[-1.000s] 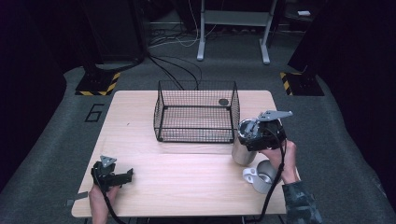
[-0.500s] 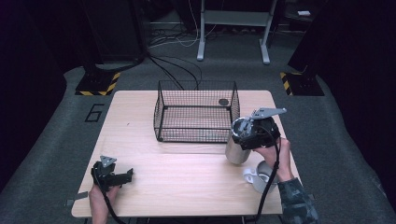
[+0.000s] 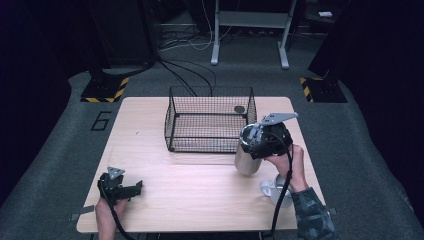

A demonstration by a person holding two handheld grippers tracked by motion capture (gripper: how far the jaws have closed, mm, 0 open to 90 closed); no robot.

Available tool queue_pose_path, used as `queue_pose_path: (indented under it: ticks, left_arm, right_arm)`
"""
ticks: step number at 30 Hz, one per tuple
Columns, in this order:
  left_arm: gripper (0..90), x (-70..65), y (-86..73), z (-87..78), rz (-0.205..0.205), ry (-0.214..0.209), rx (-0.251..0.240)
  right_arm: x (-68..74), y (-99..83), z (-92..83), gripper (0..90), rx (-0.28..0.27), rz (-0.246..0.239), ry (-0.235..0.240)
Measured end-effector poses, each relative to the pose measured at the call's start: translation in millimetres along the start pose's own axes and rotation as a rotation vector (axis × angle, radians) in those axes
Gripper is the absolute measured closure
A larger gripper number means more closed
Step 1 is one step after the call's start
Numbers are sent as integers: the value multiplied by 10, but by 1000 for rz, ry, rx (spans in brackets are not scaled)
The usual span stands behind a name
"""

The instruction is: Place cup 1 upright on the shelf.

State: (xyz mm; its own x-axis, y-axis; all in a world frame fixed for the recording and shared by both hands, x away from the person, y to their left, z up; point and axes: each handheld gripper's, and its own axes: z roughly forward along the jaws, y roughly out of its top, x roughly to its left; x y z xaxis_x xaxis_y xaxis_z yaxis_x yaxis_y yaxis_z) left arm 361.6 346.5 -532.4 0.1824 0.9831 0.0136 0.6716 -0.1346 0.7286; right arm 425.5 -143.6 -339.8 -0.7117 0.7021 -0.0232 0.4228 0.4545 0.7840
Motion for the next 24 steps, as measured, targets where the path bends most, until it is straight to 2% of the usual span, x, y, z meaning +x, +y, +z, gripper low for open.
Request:
queue_pose_path:
  ticks: [1,9,18,20,22,23,24]
  left_arm:
    - [6,-2,-1,2,0,2,-3]
    - [6,0,1,-2,1,0,2]
    - [6,-1,0,-1,1,0,1]
    - [6,-3,-1,2,0,3,-4]
    - [6,0,1,-2,2,0,2]
    - [6,-1,0,0,1,1,-1]
    - [5,-1,0,-2,2,1,1]
  right_arm:
    - [14,7,4,36,0,12,0]
    - [68,75,33,36,-9,-8,15]
    - [121,182,17,36,4,-12,36]
    - [133,202,23,36,-7,-12,40]
    - [130,223,23,36,-6,-31,44]
    - [147,237,18,36,1,-18,44]
    - [142,252,25,36,-8,-34,44]
